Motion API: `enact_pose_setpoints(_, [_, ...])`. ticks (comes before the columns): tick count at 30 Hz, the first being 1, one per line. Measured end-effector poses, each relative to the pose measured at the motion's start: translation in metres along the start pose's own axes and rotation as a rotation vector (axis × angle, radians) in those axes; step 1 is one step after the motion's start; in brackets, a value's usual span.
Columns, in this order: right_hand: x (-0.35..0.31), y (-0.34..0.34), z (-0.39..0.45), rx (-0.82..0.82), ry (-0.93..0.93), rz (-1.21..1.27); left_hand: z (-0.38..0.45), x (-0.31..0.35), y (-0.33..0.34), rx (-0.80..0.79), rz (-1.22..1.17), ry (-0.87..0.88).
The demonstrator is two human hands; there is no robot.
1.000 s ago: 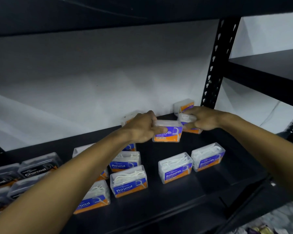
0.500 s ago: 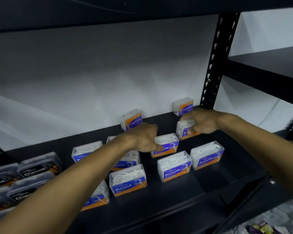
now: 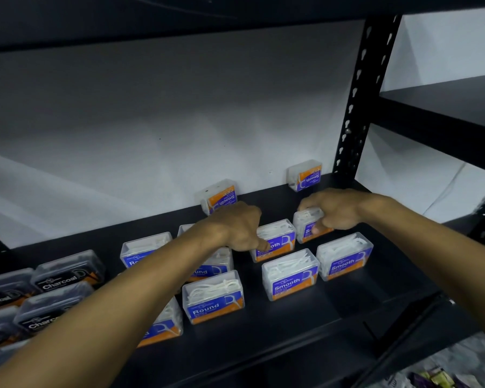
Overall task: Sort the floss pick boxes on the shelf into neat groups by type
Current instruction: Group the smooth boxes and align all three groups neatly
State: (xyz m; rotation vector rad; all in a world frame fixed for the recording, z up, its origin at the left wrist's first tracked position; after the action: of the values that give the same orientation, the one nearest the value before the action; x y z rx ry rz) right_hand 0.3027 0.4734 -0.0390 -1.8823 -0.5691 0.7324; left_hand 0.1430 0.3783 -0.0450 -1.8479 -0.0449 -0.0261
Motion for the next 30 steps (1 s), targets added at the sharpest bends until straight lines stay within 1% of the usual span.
enact_pose_setpoints(9, [0.001, 0.009, 0.003, -0.042, -0.012, 0.002, 0.0, -0.001, 0.0, 0.004, 0.027, 0.001])
enact_pose_setpoints(16, [-0.002, 0.007, 0.002, -0.057, -0.016, -0.054, 0.0, -0.003, 0.0, 0.013, 0.032, -0.008])
enact_pose_setpoints(21, [-0.002, 0.005, 0.005, -0.054, 0.021, -0.04, 0.001, -0.006, -0.003, 0.008, 0.003, -0.014])
enact_pose_setpoints(24, [0.0, 0.003, 0.008, -0.081, 0.039, 0.016, 0.001, -0.011, -0.011, 0.006, -0.03, -0.021])
enact_pose_setpoints(26, [0.001, -0.003, 0.007, -0.081, 0.032, 0.066, 0.002, -0.022, -0.022, 0.071, -0.078, -0.048])
enact_pose_setpoints(28, [0.003, -0.012, 0.007, -0.053, 0.015, 0.125, 0.004, -0.041, -0.031, 0.192, -0.134, -0.1])
enact_pose_setpoints(30, [0.009, -0.023, 0.011, 0.021, -0.008, 0.178, 0.009, -0.066, -0.034, 0.333, -0.216, -0.215])
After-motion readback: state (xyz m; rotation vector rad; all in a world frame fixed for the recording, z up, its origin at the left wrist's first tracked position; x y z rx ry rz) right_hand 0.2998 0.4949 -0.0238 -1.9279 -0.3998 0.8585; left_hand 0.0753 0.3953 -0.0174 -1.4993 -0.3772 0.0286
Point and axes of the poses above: each hand's wrist, its own z-axis towards the middle knuckle, its own y-axis out of the palm, x = y × z, the point moved 4 cm from there along z, towards the middle knuckle, and after that the axes turned 4 degrees about z, right-handed, at the moved point
